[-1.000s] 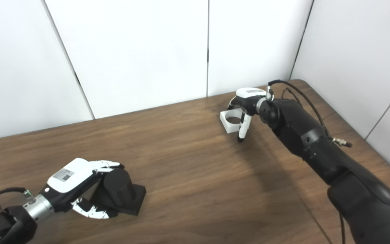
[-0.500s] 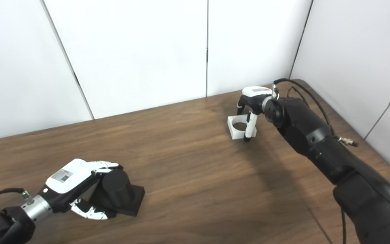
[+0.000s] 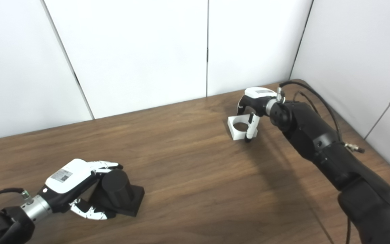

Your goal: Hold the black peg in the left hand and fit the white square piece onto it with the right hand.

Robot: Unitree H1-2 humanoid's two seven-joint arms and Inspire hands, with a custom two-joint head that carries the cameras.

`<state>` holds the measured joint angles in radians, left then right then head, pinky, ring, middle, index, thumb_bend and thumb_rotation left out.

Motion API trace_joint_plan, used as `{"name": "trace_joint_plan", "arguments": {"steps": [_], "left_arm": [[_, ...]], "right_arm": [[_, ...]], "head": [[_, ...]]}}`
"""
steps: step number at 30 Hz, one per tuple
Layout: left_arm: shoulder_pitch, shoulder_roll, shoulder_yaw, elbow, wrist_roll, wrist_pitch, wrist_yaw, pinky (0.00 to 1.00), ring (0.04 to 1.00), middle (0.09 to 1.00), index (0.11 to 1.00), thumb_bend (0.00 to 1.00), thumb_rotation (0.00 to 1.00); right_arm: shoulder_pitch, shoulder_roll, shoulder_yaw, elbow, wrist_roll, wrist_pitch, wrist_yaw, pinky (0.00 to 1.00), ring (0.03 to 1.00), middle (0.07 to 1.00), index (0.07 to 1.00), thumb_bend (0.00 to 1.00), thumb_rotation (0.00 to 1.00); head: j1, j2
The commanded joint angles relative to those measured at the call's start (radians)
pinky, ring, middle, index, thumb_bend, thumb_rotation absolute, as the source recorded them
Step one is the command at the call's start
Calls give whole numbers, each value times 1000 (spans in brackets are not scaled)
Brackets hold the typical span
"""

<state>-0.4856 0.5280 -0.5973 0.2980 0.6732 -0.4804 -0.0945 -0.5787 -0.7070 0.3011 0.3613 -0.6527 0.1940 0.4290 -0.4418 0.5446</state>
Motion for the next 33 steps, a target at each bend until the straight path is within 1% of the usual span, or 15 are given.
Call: {"name": "trace_joint_plan", "arguments": {"steps": [1, 2, 3, 7, 9, 10, 12, 13, 15, 16, 18, 24, 28, 30, 33], "left_arm": [[25, 49, -21, 26, 66, 15, -75, 750, 845, 860, 609, 987, 35], [24, 49, -22, 27, 66, 14, -75, 749, 844, 859, 608, 988, 34], [24, 48, -23, 29, 67, 14, -74, 748, 844, 859, 609, 987, 35], [21, 33, -24, 44, 84, 18, -63, 746, 844, 857, 600, 996, 48], [18, 24, -28, 57, 86, 20, -67, 764, 856, 866, 603, 980, 67], [16, 19, -32, 64, 85, 18, -62, 769, 860, 869, 603, 973, 77], [13, 10, -39, 78, 88, 14, -46, 761, 861, 874, 599, 966, 94], [11, 6, -41, 83, 91, 14, -45, 762, 865, 879, 598, 963, 103], [8, -2, -42, 82, 96, 23, -55, 772, 878, 890, 603, 952, 121], [6, -7, -42, 76, 97, 35, -67, 782, 884, 897, 608, 946, 127], [3, -16, -42, 67, 99, 55, -84, 787, 888, 901, 610, 943, 132], [-15, -47, -48, 80, 132, 68, -77, 785, 894, 905, 612, 931, 178], [-25, -70, -49, 99, 146, 72, -62, 785, 893, 904, 607, 931, 217], [-28, -76, -51, 99, 158, 85, -66, 796, 903, 912, 610, 924, 238], [-28, -84, -50, 97, 166, 92, -61, 795, 903, 910, 606, 935, 236]], "right_arm": [[-39, -19, -30, -50, 14, -31, -31, 885, 866, 789, 477, 521, 129], [-37, -19, -33, -62, 17, -33, -31, 882, 865, 790, 477, 520, 129], [-35, -19, -37, -72, 21, -37, -31, 880, 863, 790, 477, 520, 128], [-25, -28, -55, -112, 46, -71, -29, 892, 865, 787, 478, 520, 129], [-22, -34, -61, -140, 52, -75, -16, 895, 870, 789, 479, 520, 129], [-22, -37, -63, -154, 54, -74, -9, 894, 872, 790, 479, 520, 129], [-21, -41, -65, -186, 60, -80, 4, 884, 868, 787, 480, 521, 129], [-21, -44, -65, -200, 63, -83, 11, 889, 871, 788, 480, 521, 129], [-22, -46, -65, -227, 69, -84, 26, 903, 878, 792, 481, 522, 129], [-24, -47, -65, -244, 72, -82, 37, 913, 885, 795, 481, 522, 129], [-28, -48, -65, -269, 79, -80, 58, 920, 892, 799, 481, 522, 128], [-41, -49, -69, -335, 118, -121, 104, 917, 890, 800, 481, 522, 129], [-46, -42, -73, -386, 157, -163, 125, 891, 878, 796, 480, 521, 128], [-49, -30, -74, -404, 177, -186, 125, 868, 866, 790, 479, 520, 127], [-57, -17, -68, -428, 189, -200, 135, 834, 855, 784, 479, 520, 127]], "head": [[-1, 1], [22, 8], [27, 9], [117, 29], [156, 36], [193, 43], [221, 49], [248, 55], [283, 67], [318, 77], [353, 87], [474, 118], [522, 125], [525, 127], [520, 130]]}}
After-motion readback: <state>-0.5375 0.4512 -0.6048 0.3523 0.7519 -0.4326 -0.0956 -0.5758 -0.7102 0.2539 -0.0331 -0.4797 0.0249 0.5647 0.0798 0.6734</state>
